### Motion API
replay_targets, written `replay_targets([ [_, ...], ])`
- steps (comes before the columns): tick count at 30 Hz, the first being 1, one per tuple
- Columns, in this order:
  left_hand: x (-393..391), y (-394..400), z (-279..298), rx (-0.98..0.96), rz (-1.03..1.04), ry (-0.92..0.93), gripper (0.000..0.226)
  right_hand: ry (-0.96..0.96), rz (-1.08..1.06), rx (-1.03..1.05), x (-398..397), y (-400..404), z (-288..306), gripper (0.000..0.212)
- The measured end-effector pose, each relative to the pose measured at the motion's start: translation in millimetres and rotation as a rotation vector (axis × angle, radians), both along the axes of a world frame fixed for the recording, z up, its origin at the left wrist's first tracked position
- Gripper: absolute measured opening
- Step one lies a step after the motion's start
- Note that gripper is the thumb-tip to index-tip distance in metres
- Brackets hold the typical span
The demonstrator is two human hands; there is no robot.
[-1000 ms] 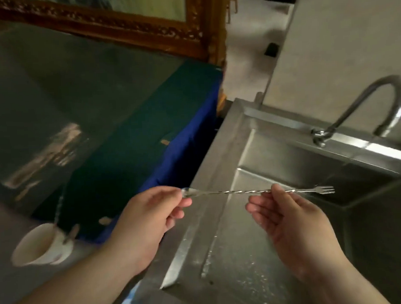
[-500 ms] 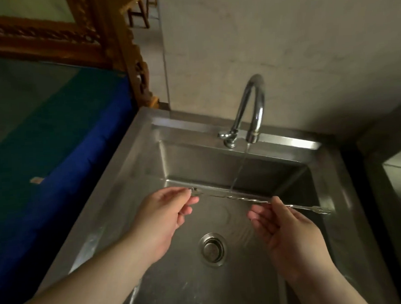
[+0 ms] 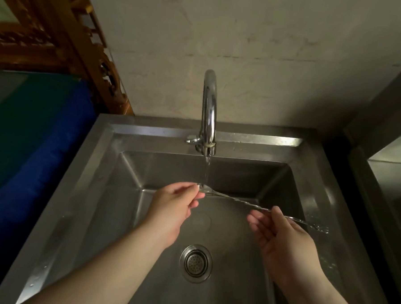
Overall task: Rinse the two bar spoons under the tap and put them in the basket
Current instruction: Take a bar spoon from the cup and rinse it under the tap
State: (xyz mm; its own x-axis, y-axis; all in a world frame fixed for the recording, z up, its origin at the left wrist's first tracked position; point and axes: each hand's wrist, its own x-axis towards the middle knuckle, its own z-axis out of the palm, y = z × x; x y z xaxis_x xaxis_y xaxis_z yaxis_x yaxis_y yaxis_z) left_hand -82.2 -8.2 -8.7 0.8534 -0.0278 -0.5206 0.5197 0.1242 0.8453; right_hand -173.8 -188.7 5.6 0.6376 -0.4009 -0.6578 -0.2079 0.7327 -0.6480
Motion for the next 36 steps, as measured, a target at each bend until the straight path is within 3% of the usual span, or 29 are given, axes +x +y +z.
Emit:
replay_targets([
  [9, 17, -15, 9, 0.308, -0.206, -0.321, 0.014, 0.094, -0.026, 0.321, 2, 0, -28, 0.029],
  [13, 16, -14, 18, 0.486, -0.274, -0.491, 0.021, 0.227, 0.115, 0.272, 7, 10, -36, 0.032],
  [15, 16, -12, 24, 0.545, -0.283, -0.565, 0.022, 0.323, 0.288, 0.04, 11, 15, -37, 0.029],
  [17, 16, -9, 31, 0.594, -0.284, -0.617, 0.024, 0.321, 0.483, -0.429, 17, 19, -33, 0.022],
  [19, 15, -9, 37, 0.645, -0.295, -0.639, 0.02, 0.154, 0.561, -0.867, 28, 26, -18, 0.009],
  [21, 12, -10, 41, 0.672, -0.297, -0.638, 0.012, -0.061, 0.583, -0.999, 42, 37, -1, 0.006],
  [26, 12, -9, 51, 0.718, -0.307, -0.665, 0.011, -0.208, 0.594, -0.903, 68, 51, 13, 0.015],
  [36, 11, 2, 52, 0.758, -0.316, -0.659, 0.011, -0.279, 0.681, -0.738, 70, 54, -1, 0.024],
])
